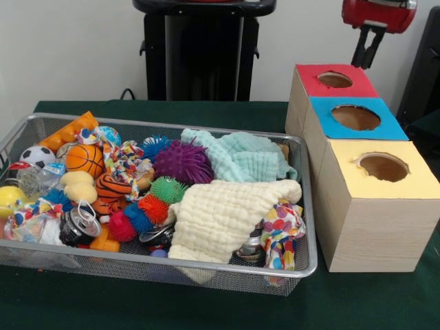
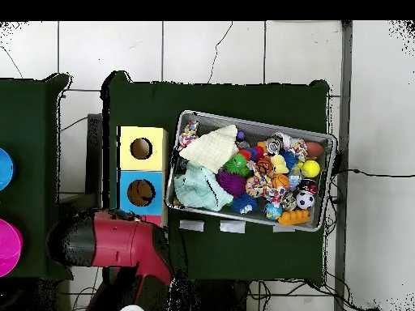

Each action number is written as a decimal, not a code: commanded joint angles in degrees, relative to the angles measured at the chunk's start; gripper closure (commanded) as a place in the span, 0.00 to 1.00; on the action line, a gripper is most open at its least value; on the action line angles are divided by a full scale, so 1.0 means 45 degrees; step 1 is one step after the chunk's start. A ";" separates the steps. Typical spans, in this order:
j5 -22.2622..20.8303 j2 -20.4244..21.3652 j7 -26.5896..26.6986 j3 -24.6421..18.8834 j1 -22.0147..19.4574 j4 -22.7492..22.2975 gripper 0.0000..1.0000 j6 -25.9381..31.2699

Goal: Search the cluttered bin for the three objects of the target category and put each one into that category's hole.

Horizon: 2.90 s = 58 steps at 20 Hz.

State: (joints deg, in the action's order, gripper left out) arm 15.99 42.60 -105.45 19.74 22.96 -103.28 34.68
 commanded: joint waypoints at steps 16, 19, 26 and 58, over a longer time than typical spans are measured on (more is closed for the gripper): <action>-0.4282 -0.2228 -0.0206 -0.0028 -0.1971 0.1813 1.00 -0.3808; -0.4665 -0.2255 -0.0290 -0.0038 -0.2245 0.1809 1.00 -0.4056; -0.5328 -0.2527 -0.0439 -0.0458 -0.3370 0.1434 1.00 -0.4608; -0.9594 -0.3491 0.0726 -0.2767 -0.7751 0.3586 0.00 -0.5290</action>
State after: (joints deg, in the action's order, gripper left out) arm -22.55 29.81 -105.45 14.75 -9.70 -90.67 14.19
